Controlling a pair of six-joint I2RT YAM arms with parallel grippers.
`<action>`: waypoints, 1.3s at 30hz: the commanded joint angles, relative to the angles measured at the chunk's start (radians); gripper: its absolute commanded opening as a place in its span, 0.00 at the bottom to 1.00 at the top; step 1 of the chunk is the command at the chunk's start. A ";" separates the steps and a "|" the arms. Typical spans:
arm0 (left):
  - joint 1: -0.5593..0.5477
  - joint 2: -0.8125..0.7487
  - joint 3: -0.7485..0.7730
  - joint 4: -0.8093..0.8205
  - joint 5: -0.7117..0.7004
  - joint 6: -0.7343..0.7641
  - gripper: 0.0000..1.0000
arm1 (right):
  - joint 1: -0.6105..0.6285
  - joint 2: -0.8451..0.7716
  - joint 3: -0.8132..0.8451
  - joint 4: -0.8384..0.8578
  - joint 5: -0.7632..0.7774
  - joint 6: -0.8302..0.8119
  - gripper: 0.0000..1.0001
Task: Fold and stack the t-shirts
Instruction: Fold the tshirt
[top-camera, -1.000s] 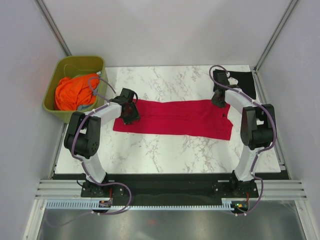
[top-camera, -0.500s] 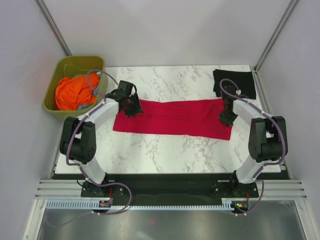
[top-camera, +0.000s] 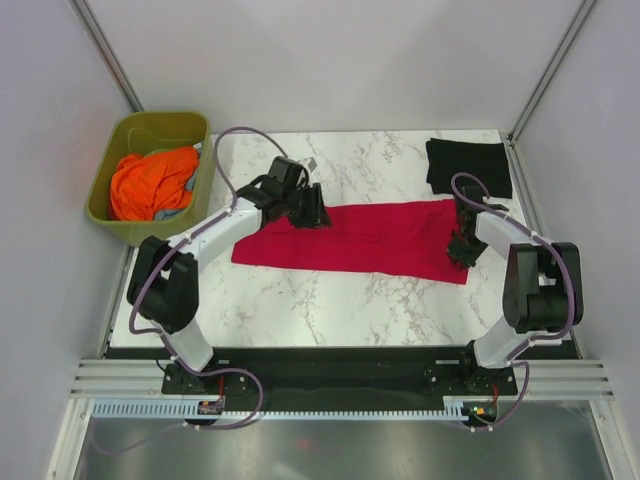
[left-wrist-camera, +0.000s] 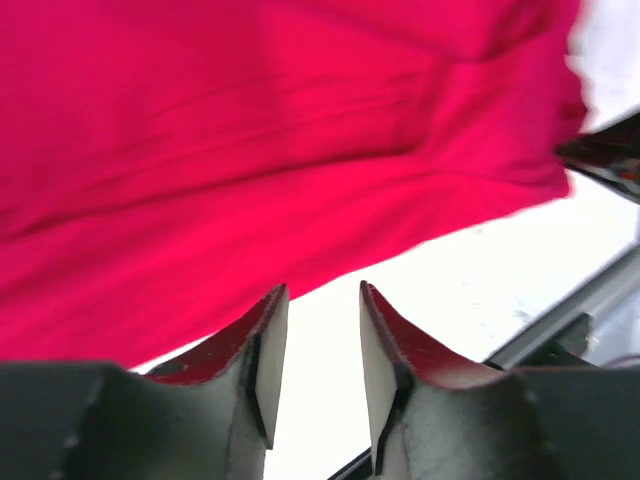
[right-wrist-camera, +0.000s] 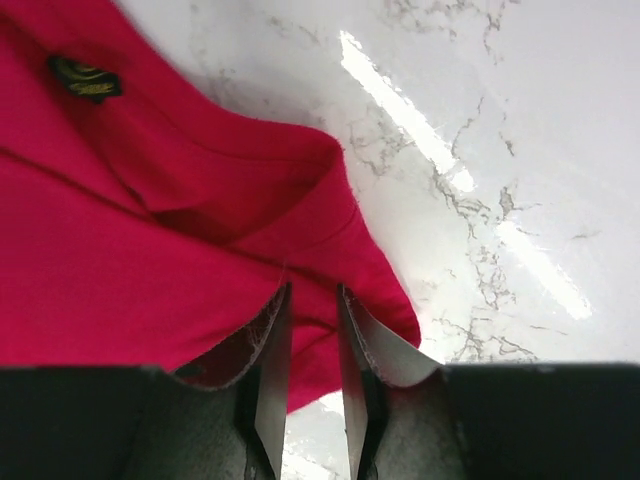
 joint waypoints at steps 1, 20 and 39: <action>-0.052 0.065 0.119 0.139 0.095 0.050 0.40 | -0.002 -0.097 0.061 -0.002 -0.047 -0.092 0.32; -0.253 0.604 0.616 0.172 0.008 0.154 0.39 | -0.003 -0.091 0.143 0.171 -0.310 -0.258 0.35; -0.266 0.721 0.702 0.170 -0.026 0.162 0.39 | -0.003 -0.049 0.172 0.205 -0.310 -0.255 0.37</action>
